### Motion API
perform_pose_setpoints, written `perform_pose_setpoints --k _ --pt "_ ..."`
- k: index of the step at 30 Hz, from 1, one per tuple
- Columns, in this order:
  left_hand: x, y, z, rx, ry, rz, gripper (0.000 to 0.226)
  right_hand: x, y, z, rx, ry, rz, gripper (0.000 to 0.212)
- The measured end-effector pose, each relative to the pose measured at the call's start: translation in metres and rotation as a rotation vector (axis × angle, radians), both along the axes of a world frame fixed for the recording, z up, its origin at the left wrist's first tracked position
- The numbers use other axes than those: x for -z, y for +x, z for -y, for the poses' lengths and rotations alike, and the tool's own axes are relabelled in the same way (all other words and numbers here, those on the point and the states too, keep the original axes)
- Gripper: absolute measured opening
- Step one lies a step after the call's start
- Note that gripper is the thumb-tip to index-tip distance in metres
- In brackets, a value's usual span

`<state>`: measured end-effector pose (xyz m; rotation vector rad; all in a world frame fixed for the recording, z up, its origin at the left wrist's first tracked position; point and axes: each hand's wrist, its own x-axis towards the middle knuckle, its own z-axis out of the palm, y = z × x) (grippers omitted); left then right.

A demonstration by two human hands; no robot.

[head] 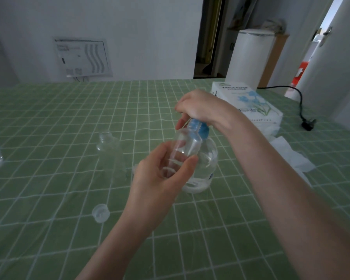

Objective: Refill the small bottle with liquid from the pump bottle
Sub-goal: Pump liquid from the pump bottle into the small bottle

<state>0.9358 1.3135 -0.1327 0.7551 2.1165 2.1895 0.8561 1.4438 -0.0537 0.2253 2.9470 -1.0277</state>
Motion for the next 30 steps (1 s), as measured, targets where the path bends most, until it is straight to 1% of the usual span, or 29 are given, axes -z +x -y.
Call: perform_pose_setpoints --k 4,11,16,19,20,23,27,30 --pt "-0.002 -0.001 0.0 -0.013 0.012 -0.003 0.033 -0.007 -0.001 0.0 -0.005 0.019 -0.054 0.034" --pt "-0.002 -0.001 0.0 -0.007 0.017 0.013 0.029 -0.002 -0.004 0.001 0.007 0.009 -0.024 0.035" --pt "0.003 -0.001 0.002 -0.026 -0.02 0.002 0.018 0.006 -0.002 0.001 0.015 0.005 0.006 0.036" --pt "0.003 -0.002 0.001 -0.016 -0.002 0.01 0.025 0.001 -0.001 0.0 0.011 0.008 -0.016 0.037" --pt "0.003 -0.002 0.001 -0.01 0.008 0.012 0.025 -0.001 -0.001 0.0 0.007 0.006 -0.027 0.036" --pt "0.002 -0.003 0.001 0.013 0.031 0.009 0.016 -0.005 -0.002 0.0 -0.006 0.014 -0.045 0.035" --pt "0.0 -0.003 0.001 0.007 0.026 0.013 0.023 -0.004 -0.003 0.0 -0.008 0.01 -0.011 0.033" --pt "-0.002 -0.001 0.001 0.0 0.02 0.029 0.037 -0.001 -0.004 -0.001 0.003 -0.024 0.004 0.032"
